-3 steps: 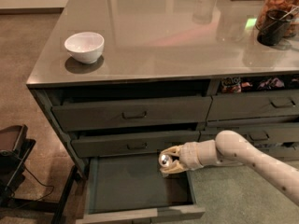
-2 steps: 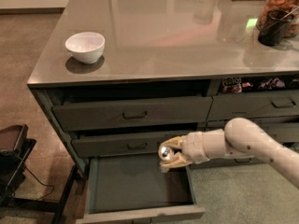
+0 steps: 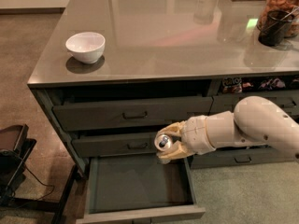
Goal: Pick redbull can from bottom drawer and place on counter
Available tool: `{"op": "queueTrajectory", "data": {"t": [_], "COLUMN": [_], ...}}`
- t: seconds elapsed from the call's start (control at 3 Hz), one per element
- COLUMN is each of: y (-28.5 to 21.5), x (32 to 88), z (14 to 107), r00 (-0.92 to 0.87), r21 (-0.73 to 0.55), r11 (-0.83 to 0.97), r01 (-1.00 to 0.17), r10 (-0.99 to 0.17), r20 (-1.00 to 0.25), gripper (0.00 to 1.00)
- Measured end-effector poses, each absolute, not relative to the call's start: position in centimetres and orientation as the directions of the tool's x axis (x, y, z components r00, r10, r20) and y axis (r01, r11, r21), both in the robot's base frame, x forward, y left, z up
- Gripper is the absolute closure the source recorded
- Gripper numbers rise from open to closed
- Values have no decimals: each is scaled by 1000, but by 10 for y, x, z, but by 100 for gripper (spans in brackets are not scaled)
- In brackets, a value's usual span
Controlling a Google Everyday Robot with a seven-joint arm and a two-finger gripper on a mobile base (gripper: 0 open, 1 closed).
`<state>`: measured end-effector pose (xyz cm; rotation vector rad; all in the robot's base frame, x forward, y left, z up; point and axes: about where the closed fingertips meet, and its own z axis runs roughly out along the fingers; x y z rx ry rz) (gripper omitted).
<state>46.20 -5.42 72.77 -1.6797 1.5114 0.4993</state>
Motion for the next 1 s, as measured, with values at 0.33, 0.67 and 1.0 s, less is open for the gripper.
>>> {"op": "queueTrajectory", "data": {"t": [0.33,0.67,1.0], "y": [-54,-58,-69], "x": [462,470,485], "z": [728,756,820], "r00": [207,169,98], "r21": [-298,-261,-194], "r11": [39,63,105], "r01": [-954,-963,-975], "r10": [-636,-613,-584], "r20": [-744,-772,-806], "gripper": [100,100,100]}}
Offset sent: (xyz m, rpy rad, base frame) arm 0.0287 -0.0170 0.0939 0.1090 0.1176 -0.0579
